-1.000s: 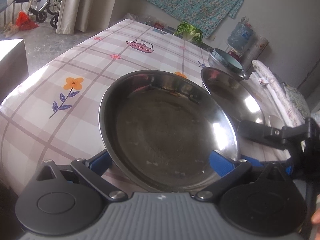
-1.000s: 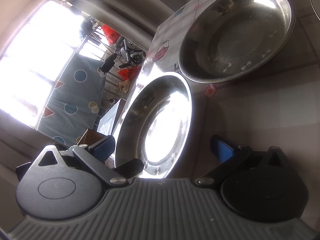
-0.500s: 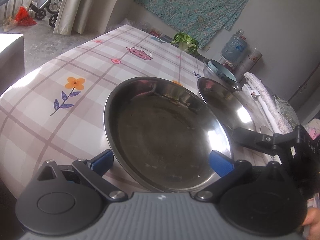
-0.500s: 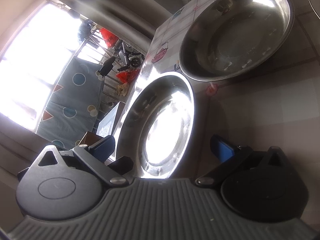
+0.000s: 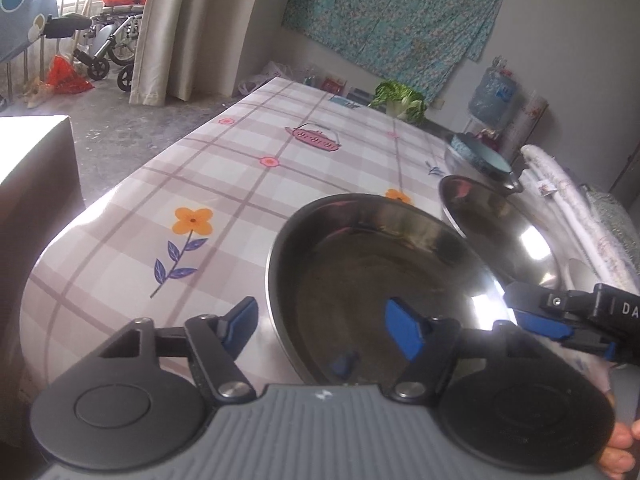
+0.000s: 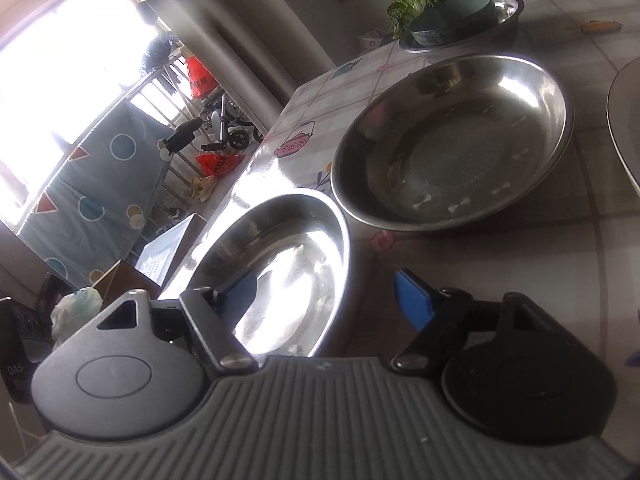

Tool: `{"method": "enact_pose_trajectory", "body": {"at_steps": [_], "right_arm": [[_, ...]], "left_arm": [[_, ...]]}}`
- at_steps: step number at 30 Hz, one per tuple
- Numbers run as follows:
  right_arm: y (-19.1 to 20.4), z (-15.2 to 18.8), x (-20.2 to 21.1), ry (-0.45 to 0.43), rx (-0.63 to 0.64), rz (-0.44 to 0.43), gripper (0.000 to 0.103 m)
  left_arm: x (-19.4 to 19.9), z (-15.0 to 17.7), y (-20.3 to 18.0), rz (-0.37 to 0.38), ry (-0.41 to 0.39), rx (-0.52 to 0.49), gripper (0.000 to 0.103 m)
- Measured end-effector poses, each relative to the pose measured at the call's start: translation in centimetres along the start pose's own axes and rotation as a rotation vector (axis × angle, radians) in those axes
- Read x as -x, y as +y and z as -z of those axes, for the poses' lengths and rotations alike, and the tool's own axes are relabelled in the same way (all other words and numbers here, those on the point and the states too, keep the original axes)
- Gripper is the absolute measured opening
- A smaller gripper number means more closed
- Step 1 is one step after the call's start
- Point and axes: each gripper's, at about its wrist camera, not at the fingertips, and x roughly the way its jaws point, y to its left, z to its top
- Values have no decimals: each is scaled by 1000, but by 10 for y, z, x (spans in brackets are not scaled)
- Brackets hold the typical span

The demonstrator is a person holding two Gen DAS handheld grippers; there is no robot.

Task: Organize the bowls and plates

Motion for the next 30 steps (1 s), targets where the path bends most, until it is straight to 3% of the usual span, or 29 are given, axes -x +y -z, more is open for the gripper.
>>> {"method": "enact_pose_trajectory", "body": {"at_steps": [3,7,9,14,30], "right_arm": [[0,-4,-5,-2,31,29,51],[1,-8,-13,-4,56,52,39],[-1,-8,-16,3,57,57,28],[0,-5,-18,24,49,35,15],[-3,-2,-2,16,64,44,15]], "left_arm": [[-7,-5,3,-9,10,4,60],[-13,-10,3,-19,17,1,48],[-16,-12,4,-29,28,4,40],[-14,-12,5,-38,34,12,36],[-1,1,-4,-10,68,-5,32]]}}
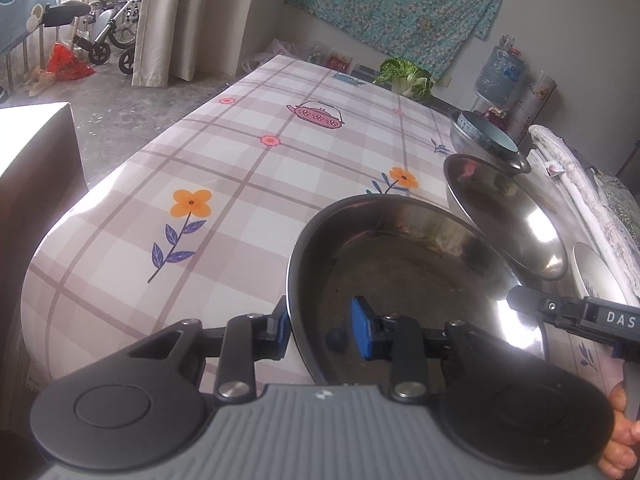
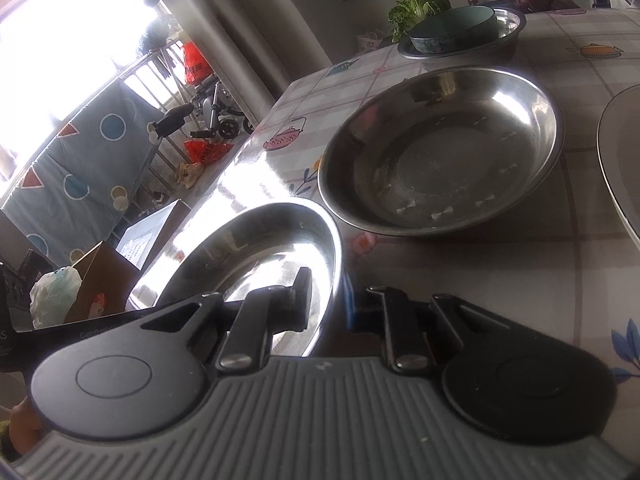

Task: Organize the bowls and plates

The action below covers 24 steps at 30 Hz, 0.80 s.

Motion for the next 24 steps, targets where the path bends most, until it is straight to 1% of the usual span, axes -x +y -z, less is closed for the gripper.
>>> {"method": "enact_pose_trajectory", "body": {"at_steps": [7,9,15,24], "right_arm": [[-3,2,1,0,-19,-11,16],[-4,3,1,0,-24,-15,17],[-8,6,-4,21,-65,-27,17],[-10,5,-6,22,-82,-29,17]], "left_arm": [[-2,0,-2,-12,4,-15,33],[-4,-2,-3,-11,8,-14,35],[-9,-7,-2,-12,4,2,36],[-12,-10,-5,-25,-3,-2,40]]}}
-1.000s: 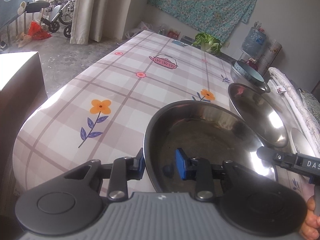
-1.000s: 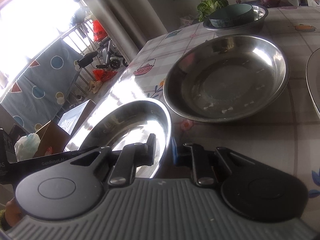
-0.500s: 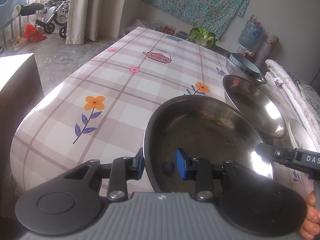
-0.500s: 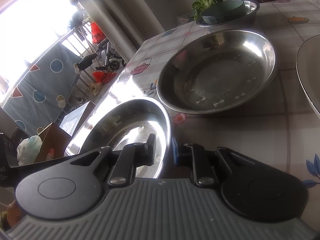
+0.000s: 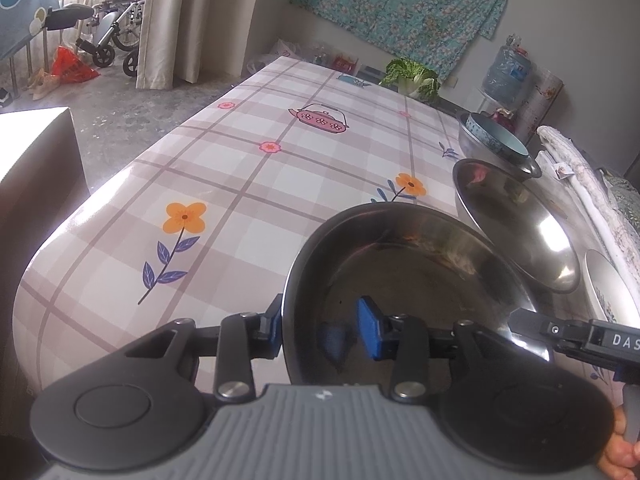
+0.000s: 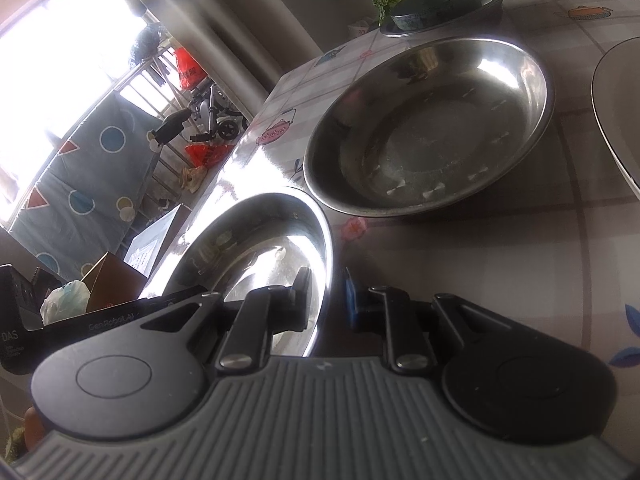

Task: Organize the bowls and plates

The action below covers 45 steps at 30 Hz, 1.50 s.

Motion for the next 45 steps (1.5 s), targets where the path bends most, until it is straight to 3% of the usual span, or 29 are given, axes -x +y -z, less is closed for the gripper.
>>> {"method": "enact_pose_trajectory", "body": {"at_steps": [11,17,29,45], "right_arm": [[7,2,-3,12,19,-1,17],[4,2,0,6,11,8,18],[5,2,0,4,31,17,17],[7,2,1,-2,53,41,21]], "left_arm": [[0,0,-4,5,4,-6,47],[3,4,-5,50,15,-7,50],[3,8,-20,-17,38,-128,51],[4,10,-21,2,35,-122,52]]}}
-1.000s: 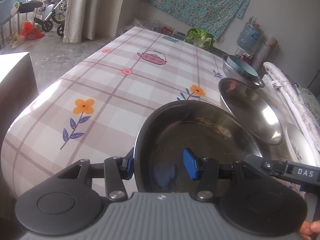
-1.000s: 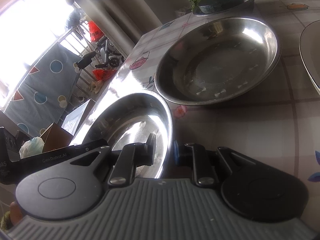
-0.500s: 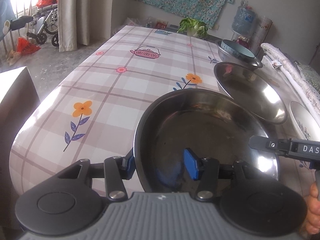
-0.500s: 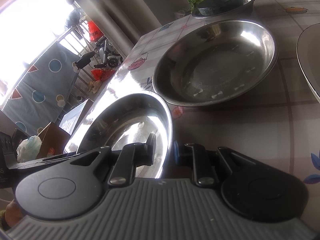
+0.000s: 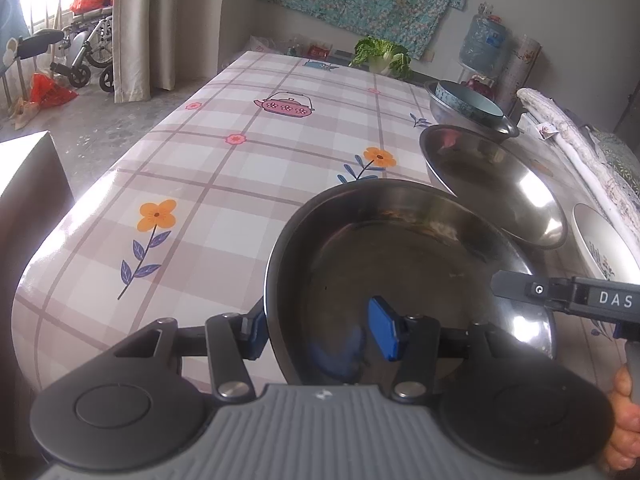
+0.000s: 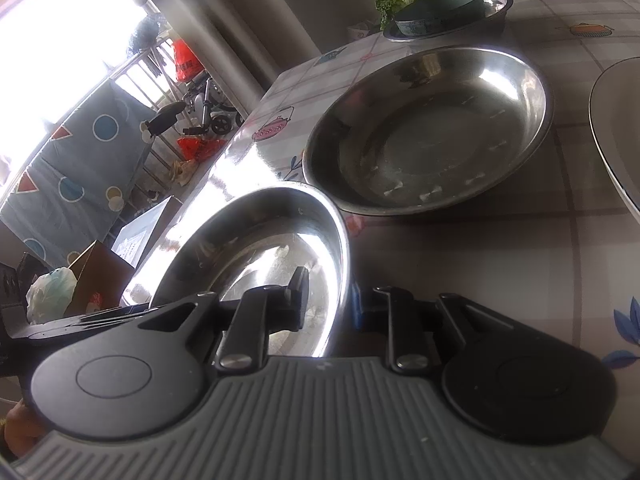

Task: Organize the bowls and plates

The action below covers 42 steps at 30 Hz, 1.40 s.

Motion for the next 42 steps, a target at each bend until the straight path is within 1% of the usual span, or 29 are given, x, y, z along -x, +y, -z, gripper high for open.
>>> {"method": "enact_pose_trajectory", "body": {"at_steps": [17,20,42], "right_arm": [[0,0,0,0,3,2,22],[1,1,0,1,8,3,23],[10,1,2,-11,42,3,23]], "left_arm": [[-2,-1,-4,-13,1,-11,55],[-1,-1,-4,-11,-2,-9,55],[9,5,3,10,-40,26,55]]}}
